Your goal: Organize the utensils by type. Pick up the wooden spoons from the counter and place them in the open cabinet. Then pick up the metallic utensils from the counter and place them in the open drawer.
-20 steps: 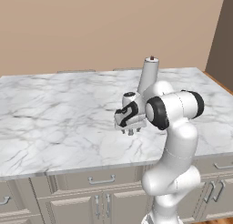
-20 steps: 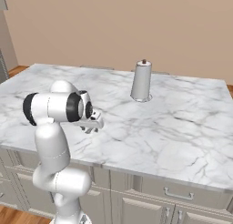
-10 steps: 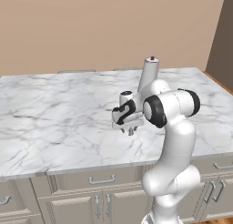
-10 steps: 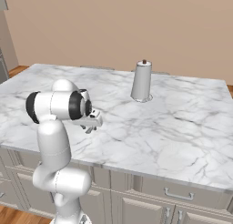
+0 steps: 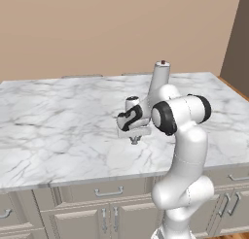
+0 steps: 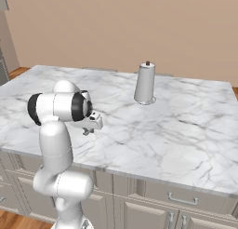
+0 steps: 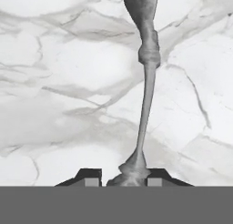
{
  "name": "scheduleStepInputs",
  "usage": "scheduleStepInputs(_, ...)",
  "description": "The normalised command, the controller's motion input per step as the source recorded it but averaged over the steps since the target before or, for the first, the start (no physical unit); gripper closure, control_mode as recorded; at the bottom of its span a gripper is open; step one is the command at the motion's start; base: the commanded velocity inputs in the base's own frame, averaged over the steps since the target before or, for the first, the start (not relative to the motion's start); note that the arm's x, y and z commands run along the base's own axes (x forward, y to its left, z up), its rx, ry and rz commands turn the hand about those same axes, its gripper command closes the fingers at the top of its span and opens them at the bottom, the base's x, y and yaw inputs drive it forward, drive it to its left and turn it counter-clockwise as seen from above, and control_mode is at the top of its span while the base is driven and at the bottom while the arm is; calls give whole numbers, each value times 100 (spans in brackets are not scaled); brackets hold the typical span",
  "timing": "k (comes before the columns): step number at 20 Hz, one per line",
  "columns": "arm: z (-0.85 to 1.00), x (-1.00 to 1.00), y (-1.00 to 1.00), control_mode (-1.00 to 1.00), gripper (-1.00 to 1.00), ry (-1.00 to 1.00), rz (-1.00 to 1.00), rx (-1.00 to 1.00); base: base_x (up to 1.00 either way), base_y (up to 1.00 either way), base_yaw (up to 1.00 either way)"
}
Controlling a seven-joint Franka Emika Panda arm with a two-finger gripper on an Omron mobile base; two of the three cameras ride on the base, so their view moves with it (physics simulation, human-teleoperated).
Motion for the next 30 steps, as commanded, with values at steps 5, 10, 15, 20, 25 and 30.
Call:
scheduleStepInputs(5,-1,-27,-7,-100,100,-4,-8,0,0,0,0)
scheduleStepInputs(10,49,-33,-16,-100,100,-11,-7,0,0,0,0)
scheduleStepInputs(15,90,-36,-17,-100,100,-13,-11,0,0,0,0)
scheduleStepInputs(20,100,-33,-17,-100,100,1,-14,1,0,0,0)
scheduleStepInputs(25,97,-79,-16,-100,100,8,-15,5,0,0,0)
scheduleStepInputs(30,59,-100,-10,-100,100,3,-12,3,0,0,0)
